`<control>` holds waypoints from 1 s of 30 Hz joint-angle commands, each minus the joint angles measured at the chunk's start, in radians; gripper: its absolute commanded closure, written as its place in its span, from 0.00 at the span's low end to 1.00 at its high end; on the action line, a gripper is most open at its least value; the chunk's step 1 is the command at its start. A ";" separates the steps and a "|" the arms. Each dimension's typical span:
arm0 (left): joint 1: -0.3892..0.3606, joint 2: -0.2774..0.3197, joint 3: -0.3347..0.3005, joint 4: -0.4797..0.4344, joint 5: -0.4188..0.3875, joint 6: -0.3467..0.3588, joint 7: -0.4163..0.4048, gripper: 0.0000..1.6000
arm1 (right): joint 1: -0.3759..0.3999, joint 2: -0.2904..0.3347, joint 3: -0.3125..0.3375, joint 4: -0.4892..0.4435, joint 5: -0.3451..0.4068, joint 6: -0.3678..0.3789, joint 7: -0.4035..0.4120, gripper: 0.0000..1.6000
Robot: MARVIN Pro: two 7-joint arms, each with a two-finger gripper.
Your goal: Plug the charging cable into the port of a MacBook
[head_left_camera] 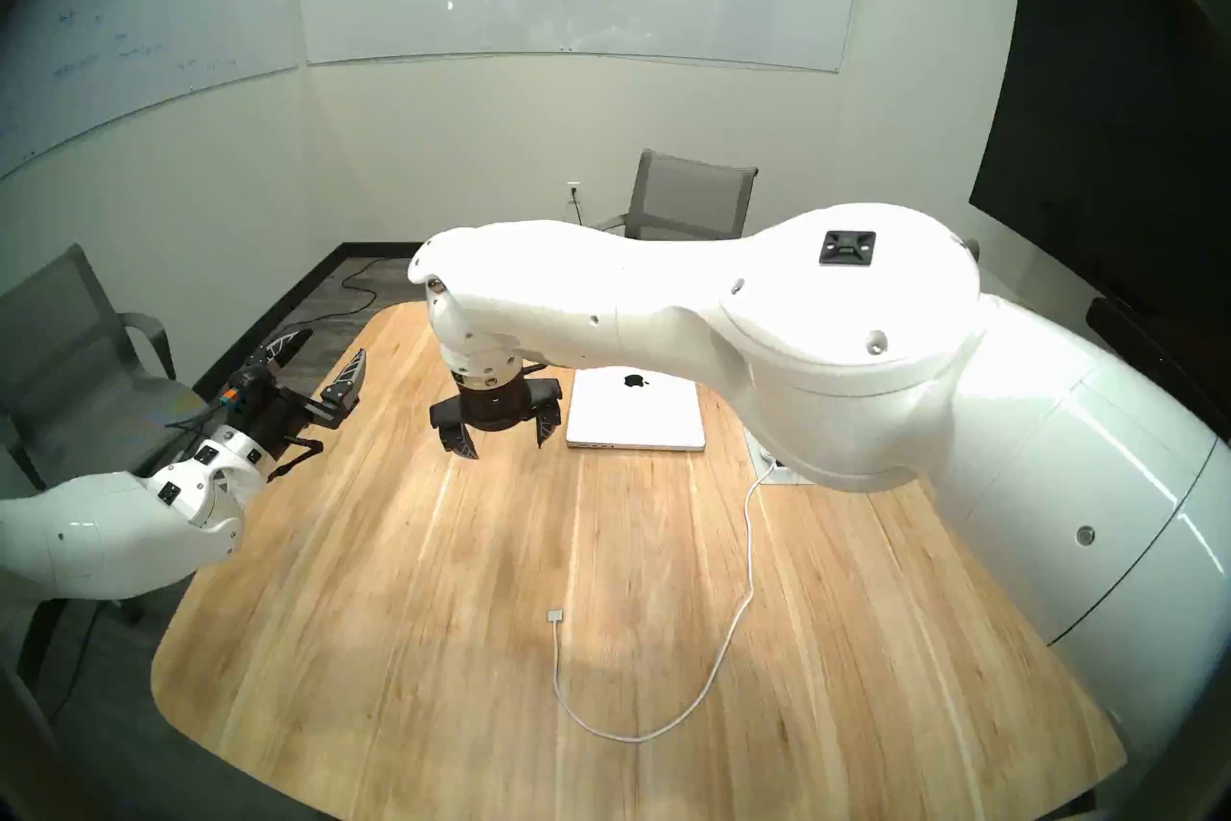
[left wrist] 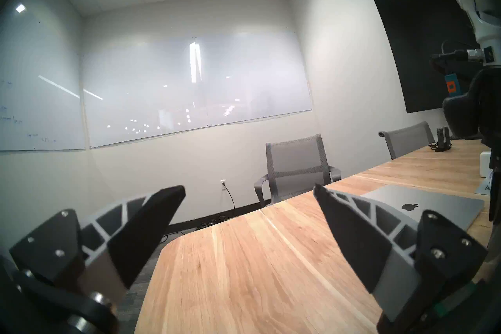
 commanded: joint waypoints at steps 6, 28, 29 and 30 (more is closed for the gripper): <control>-0.015 0.001 -0.012 -0.002 0.000 -0.005 0.001 0.00 | 0.057 0.138 0.004 -0.213 -0.001 -0.052 -0.115 0.00; -0.015 0.001 -0.012 -0.002 0.000 -0.005 0.001 0.00 | 0.116 0.336 0.051 -0.619 -0.001 -0.208 -0.207 0.00; -0.015 0.001 -0.012 -0.002 0.000 -0.005 0.001 0.00 | 0.117 0.346 0.054 -0.636 -0.001 -0.219 -0.214 0.00; -0.015 0.001 -0.012 -0.002 0.000 -0.005 0.001 0.00 | 0.120 0.362 0.058 -0.667 -0.001 -0.236 -0.225 0.00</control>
